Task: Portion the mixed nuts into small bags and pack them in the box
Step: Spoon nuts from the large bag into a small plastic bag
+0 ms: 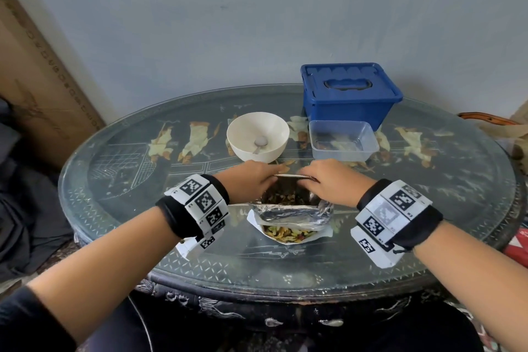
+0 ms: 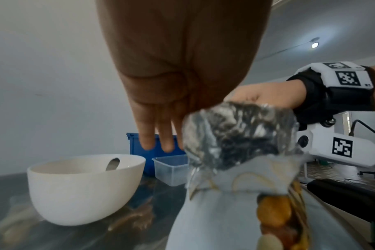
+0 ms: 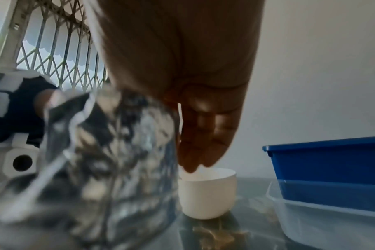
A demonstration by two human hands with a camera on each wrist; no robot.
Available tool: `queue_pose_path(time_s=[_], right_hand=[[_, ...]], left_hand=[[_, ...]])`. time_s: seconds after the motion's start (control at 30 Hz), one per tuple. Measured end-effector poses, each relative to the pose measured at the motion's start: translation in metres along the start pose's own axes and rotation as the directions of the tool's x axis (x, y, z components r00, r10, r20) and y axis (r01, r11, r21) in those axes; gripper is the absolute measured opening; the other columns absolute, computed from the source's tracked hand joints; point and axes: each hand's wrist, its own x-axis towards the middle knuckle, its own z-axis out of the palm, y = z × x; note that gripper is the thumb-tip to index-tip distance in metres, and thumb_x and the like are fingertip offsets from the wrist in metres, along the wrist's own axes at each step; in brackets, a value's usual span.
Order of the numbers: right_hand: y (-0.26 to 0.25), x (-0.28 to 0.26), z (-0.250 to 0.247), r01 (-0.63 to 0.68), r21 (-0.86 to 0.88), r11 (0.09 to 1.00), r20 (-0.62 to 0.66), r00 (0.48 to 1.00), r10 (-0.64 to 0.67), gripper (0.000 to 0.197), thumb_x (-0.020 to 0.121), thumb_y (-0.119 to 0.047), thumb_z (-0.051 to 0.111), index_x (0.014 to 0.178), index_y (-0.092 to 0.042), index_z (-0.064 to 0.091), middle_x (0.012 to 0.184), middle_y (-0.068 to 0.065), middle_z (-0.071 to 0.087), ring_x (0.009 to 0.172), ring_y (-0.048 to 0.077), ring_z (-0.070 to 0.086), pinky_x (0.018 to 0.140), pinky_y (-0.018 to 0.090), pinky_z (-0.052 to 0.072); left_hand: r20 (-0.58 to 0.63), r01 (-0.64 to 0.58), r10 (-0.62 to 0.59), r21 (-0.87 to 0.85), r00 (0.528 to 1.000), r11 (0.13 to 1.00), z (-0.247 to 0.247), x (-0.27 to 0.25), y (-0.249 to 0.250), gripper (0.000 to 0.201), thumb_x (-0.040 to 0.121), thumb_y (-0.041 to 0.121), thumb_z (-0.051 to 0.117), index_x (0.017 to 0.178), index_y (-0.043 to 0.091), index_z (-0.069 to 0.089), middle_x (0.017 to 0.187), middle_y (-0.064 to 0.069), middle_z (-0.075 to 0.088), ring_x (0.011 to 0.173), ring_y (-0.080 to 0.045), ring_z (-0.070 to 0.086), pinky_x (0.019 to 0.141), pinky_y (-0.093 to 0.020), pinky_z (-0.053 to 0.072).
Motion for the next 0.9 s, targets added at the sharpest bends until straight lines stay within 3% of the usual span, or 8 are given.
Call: queue_pose_path(time_s=[0.1, 0.2, 0.27, 0.37, 0.47, 0.6, 0.77, 0.9], right_hand=[[0.001, -0.010, -0.018, 0.107, -0.019, 0.994, -0.104, 0.989, -0.108, 0.027, 0.093, -0.033, 0.053, 0.106, -0.012, 0.064, 0.094, 0.003, 0.057, 0.089, 0.018, 0.053, 0.075, 0.028, 0.040], [-0.011, -0.024, -0.029, 0.264, -0.006, 0.964, -0.059, 0.963, -0.264, 0.026, 0.091, -0.035, 0.055, 0.096, -0.013, 0.069, 0.088, -0.002, 0.058, 0.083, 0.014, 0.056, 0.077, 0.027, 0.044], [-0.019, -0.026, -0.026, 0.274, -0.045, 0.961, 0.095, 0.959, -0.269, 0.030, 0.091, -0.040, 0.053, 0.097, -0.014, 0.067, 0.089, -0.001, 0.060, 0.082, 0.014, 0.057, 0.075, 0.027, 0.044], [-0.023, -0.023, -0.017, 0.205, -0.142, 0.968, 0.259, 0.952, -0.164, 0.033, 0.092, -0.043, 0.050, 0.098, -0.011, 0.058, 0.097, 0.006, 0.062, 0.087, 0.020, 0.058, 0.068, 0.028, 0.041], [-0.023, -0.022, -0.017, 0.149, -0.237, 0.960, 0.348, 0.936, -0.059, 0.032, 0.096, -0.034, 0.044, 0.102, -0.005, 0.056, 0.100, 0.013, 0.061, 0.087, 0.026, 0.057, 0.065, 0.026, 0.035], [-0.022, -0.018, -0.022, 0.135, -0.263, 0.955, 0.426, 0.905, -0.010, 0.023, 0.095, -0.011, 0.037, 0.096, -0.003, 0.058, 0.086, 0.014, 0.057, 0.074, 0.024, 0.049, 0.064, 0.027, 0.034], [-0.018, -0.016, -0.019, 0.110, -0.280, 0.954, 0.323, 0.946, -0.014, 0.025, 0.095, -0.015, 0.048, 0.071, -0.008, 0.047, 0.061, 0.003, 0.042, 0.064, 0.022, 0.046, 0.055, 0.027, 0.032], [-0.013, -0.023, -0.007, 0.098, -0.255, 0.962, 0.210, 0.977, -0.044, 0.037, 0.093, -0.018, 0.054, 0.060, -0.016, 0.036, 0.058, -0.002, 0.038, 0.054, 0.015, 0.040, 0.047, 0.020, 0.023]], left_hand=[[-0.234, -0.260, 0.285, 0.132, 0.930, 0.957, -0.012, -0.008, 0.001, 0.032, 0.093, 0.023, 0.046, 0.116, 0.006, 0.060, 0.109, -0.013, 0.062, 0.101, -0.028, 0.057, 0.088, -0.030, 0.041], [-0.133, -0.499, 0.525, 0.184, 0.841, 0.847, -0.020, -0.016, 0.005, 0.039, 0.087, 0.032, 0.040, 0.088, 0.006, 0.069, 0.082, -0.007, 0.066, 0.074, -0.024, 0.059, 0.068, -0.027, 0.045], [0.062, -0.494, 0.492, 0.195, 0.868, 0.847, -0.017, -0.015, 0.010, 0.043, 0.085, 0.039, 0.039, 0.086, 0.008, 0.068, 0.082, -0.005, 0.065, 0.071, -0.022, 0.057, 0.064, -0.023, 0.041], [0.302, -0.384, 0.292, 0.310, 0.907, 0.870, -0.015, -0.008, 0.010, 0.044, 0.083, 0.041, 0.036, 0.098, 0.009, 0.063, 0.093, -0.007, 0.064, 0.081, -0.023, 0.057, 0.073, -0.027, 0.045], [0.353, -0.297, 0.151, 0.407, 0.923, 0.864, -0.017, -0.002, 0.007, 0.037, 0.092, 0.031, 0.037, 0.106, 0.007, 0.062, 0.105, -0.009, 0.065, 0.095, -0.026, 0.057, 0.088, -0.032, 0.046], [0.445, -0.265, 0.034, 0.467, 0.895, 0.843, -0.019, 0.003, 0.009, 0.039, 0.098, 0.031, 0.033, 0.112, 0.009, 0.063, 0.106, -0.008, 0.065, 0.096, -0.025, 0.059, 0.092, -0.037, 0.047], [0.418, -0.294, 0.103, 0.424, 0.902, 0.857, -0.018, 0.006, 0.007, 0.034, 0.099, 0.029, 0.038, 0.111, 0.007, 0.062, 0.105, -0.009, 0.064, 0.094, -0.025, 0.058, 0.085, -0.028, 0.043], [0.343, -0.374, 0.238, 0.415, 0.909, 0.829, -0.010, 0.000, 0.001, 0.031, 0.098, 0.031, 0.041, 0.112, 0.010, 0.058, 0.111, -0.005, 0.061, 0.106, -0.022, 0.049, 0.092, -0.029, 0.033]])
